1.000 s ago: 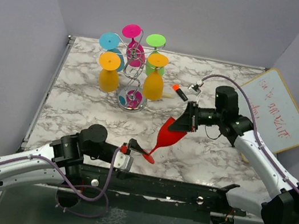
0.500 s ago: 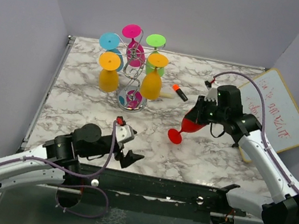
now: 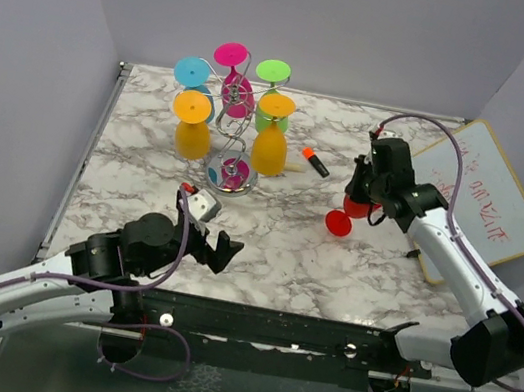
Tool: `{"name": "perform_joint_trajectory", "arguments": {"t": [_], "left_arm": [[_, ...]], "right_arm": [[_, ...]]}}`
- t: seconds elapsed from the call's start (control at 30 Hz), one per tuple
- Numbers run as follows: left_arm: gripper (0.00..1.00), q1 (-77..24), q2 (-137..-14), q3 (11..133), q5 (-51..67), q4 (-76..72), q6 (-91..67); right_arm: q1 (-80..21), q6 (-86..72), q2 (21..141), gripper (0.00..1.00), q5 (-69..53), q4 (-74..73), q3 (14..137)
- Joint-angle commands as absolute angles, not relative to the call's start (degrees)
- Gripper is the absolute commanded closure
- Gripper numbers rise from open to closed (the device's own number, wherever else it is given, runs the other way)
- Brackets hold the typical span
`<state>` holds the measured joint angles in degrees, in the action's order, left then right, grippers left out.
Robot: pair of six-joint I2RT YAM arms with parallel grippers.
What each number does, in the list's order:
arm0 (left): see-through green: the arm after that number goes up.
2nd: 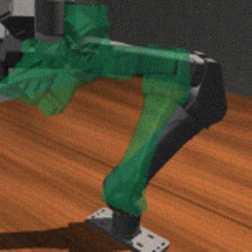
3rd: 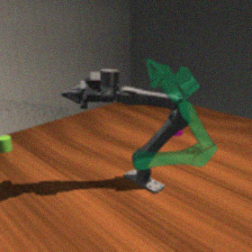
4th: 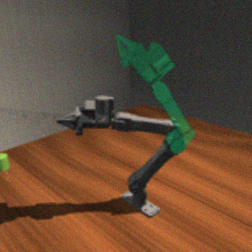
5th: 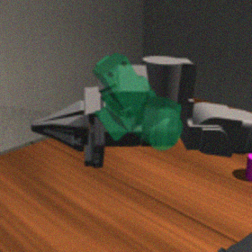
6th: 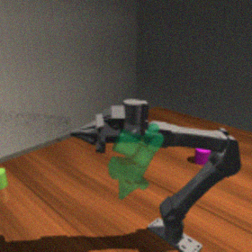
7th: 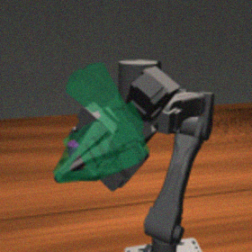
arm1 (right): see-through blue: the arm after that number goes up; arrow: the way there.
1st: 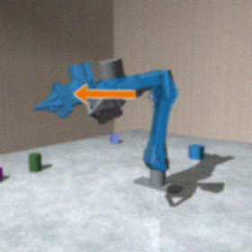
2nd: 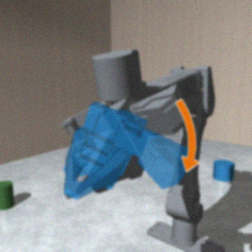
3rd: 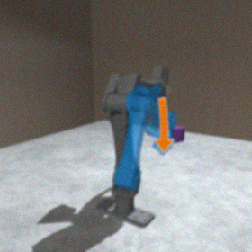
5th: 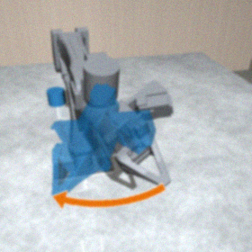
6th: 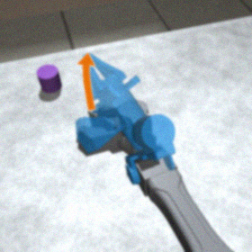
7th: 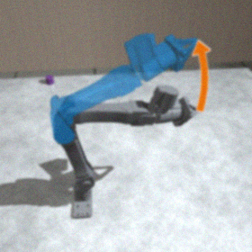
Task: Take the wine glass off the wine glass rack
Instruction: Place the wine glass at the center of the board.
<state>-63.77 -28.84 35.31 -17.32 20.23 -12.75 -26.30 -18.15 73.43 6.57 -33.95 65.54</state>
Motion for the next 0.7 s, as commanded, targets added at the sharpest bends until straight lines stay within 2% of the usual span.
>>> {"name": "perform_joint_trajectory", "arguments": {"t": [0.0, 0.5, 0.67], "left_arm": [[0.01, -63.7, -30.0, 38.1, -23.1, 26.4, -15.2], [0.01, -63.3, -14.5, 35.4, -32.8, 27.3, -16.9], [0.01, -63.2, -14.1, 34.7, -33.6, 27.5, -18.0]], "right_arm": [[-26.5, -17.7, 79.9, 0.99, 12.2, -32.7, 70.8], [-26.5, -13.8, 98.5, 0.99, 12.1, -31.9, 83.2], [-26.5, -12.8, 101.8, 0.99, 13.4, -32.5, 84.2]]}}
